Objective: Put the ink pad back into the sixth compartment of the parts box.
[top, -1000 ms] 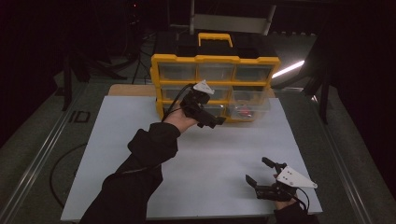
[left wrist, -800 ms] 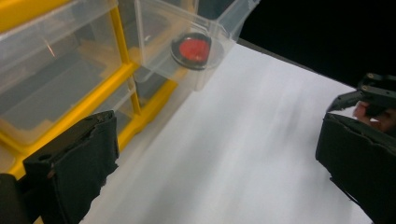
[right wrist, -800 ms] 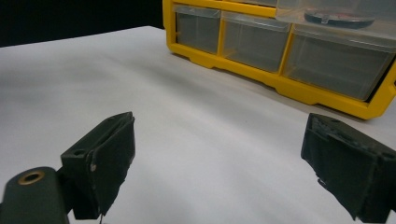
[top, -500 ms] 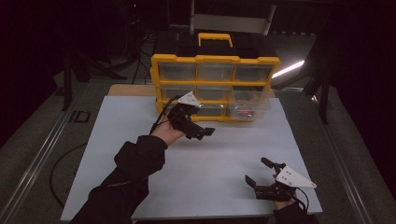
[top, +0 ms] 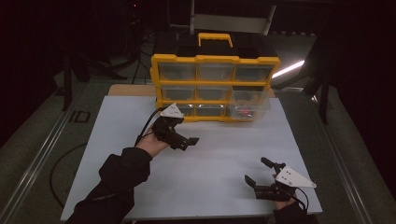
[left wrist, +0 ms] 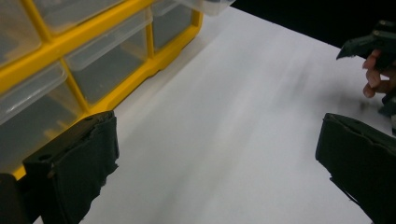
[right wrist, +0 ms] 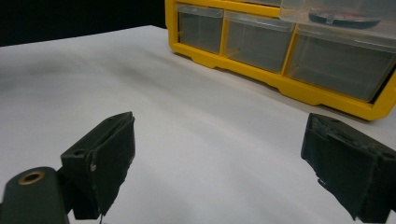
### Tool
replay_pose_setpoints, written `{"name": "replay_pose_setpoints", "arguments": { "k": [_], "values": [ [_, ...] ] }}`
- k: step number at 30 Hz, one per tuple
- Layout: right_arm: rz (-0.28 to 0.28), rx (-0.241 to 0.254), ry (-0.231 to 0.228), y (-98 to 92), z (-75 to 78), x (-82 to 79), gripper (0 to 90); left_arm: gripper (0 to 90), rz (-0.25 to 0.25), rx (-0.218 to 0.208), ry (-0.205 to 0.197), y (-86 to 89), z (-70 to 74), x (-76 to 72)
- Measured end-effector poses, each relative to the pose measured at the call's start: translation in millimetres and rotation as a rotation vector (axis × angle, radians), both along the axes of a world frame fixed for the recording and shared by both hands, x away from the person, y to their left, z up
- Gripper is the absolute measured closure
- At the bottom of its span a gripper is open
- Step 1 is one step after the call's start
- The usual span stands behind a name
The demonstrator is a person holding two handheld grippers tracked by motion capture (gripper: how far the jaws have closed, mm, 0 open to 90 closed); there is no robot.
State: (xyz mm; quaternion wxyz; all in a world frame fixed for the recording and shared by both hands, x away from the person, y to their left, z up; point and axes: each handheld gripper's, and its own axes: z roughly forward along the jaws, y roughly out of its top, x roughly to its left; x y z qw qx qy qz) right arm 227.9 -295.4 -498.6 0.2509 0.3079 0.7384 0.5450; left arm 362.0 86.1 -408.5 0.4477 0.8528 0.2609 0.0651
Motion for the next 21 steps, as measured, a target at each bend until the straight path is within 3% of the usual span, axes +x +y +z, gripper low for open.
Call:
{"name": "replay_pose_setpoints", "arguments": {
  "k": [21],
  "values": [
    [0.0,0.0,0.007,1.1,-0.7,0.5,9.9,0.2,0.038,-0.022,0.014,49.4,-23.3,-33.8]
  ]
}}
